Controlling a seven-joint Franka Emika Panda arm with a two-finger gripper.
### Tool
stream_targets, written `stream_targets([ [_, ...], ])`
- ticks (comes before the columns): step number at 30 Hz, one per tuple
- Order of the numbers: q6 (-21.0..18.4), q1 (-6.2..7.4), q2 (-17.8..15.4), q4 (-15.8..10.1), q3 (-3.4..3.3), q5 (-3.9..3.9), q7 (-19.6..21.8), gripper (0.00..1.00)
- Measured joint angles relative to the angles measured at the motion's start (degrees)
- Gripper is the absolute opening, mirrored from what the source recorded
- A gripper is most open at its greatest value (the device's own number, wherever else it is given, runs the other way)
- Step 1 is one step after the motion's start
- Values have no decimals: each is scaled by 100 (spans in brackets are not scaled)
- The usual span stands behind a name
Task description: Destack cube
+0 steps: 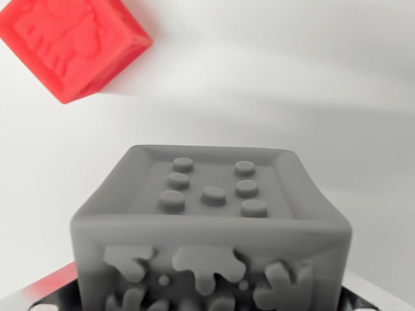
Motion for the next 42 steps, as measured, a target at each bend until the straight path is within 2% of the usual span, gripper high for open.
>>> stream_targets([
  [42, 279, -340, -39, -320, -1, 0, -2002, 0],
])
